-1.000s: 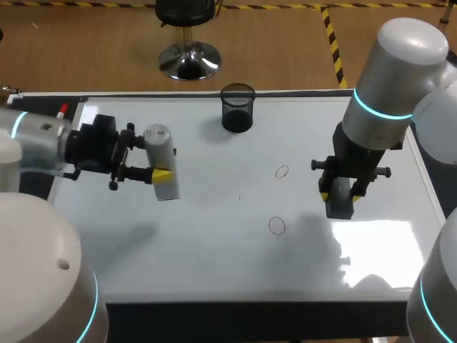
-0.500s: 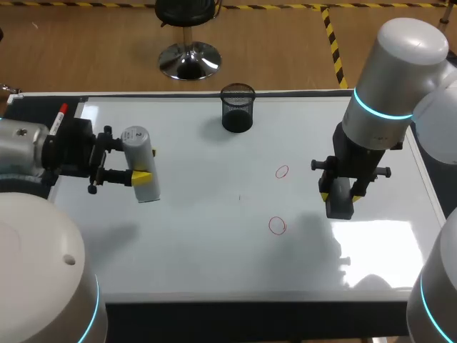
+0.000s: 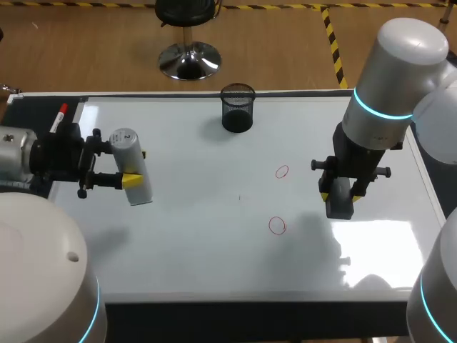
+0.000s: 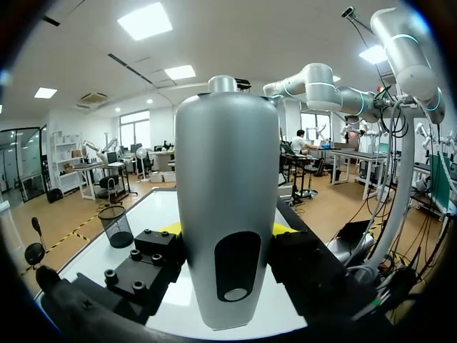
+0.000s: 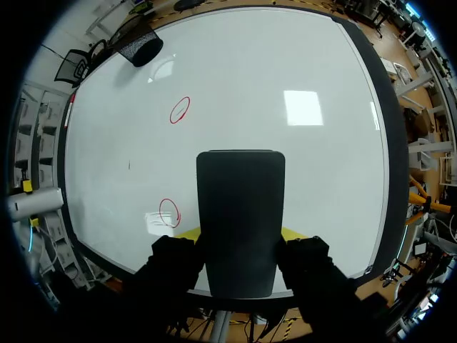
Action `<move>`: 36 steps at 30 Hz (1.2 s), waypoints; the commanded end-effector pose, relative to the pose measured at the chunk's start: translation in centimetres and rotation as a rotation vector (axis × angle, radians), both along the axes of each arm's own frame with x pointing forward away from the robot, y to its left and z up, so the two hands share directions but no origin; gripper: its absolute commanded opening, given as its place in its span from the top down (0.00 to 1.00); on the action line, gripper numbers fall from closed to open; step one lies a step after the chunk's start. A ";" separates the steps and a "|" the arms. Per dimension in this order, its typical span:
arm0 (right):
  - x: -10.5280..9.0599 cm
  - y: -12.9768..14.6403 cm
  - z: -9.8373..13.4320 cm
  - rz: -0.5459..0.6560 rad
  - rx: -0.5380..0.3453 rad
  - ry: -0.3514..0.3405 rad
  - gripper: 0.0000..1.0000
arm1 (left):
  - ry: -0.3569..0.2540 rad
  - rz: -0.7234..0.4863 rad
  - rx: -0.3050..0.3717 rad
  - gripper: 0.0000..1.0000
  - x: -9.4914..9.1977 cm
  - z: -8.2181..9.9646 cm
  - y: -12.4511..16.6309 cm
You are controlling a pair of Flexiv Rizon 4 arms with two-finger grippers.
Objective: Pick up the inspection probe, press it on each red-marked spot on the whiteboard one by one, put down the probe, pick up the eraser, and wipe off all the red marks.
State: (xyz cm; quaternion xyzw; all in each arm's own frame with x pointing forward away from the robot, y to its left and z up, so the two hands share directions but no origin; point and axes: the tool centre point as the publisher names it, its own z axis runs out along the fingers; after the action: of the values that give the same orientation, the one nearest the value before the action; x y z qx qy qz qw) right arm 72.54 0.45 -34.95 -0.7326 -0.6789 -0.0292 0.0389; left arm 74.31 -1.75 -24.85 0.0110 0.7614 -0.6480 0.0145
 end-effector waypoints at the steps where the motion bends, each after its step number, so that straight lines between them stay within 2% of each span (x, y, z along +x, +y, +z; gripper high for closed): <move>1: 0.0 -0.1 0.0 0.001 0.002 -0.001 1.00 | -0.004 0.004 0.000 1.00 -0.2 0.1 0.0; 16: -0.1 0.0 -0.1 -0.007 0.003 -0.004 1.00 | -0.004 0.004 0.000 1.00 -0.2 0.1 0.0; 22: -1.1 1.1 -0.1 -0.021 0.030 -0.006 1.00 | -0.004 0.004 0.000 1.00 -0.2 0.1 0.0; 30: -2.2 2.9 -0.4 -0.050 0.009 0.014 1.00 | -0.004 0.004 0.000 1.00 -0.2 0.1 0.0; 36: -3.4 5.1 -0.6 -0.051 -0.003 -0.014 1.00 | -0.004 0.004 0.000 1.00 -0.2 0.1 0.0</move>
State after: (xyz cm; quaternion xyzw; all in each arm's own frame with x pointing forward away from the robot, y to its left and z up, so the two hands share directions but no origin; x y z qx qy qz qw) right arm 69.63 4.34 -35.29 -0.7505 -0.6584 -0.0371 0.0447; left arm 74.31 -1.74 -24.85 0.0109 0.7614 -0.6480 0.0145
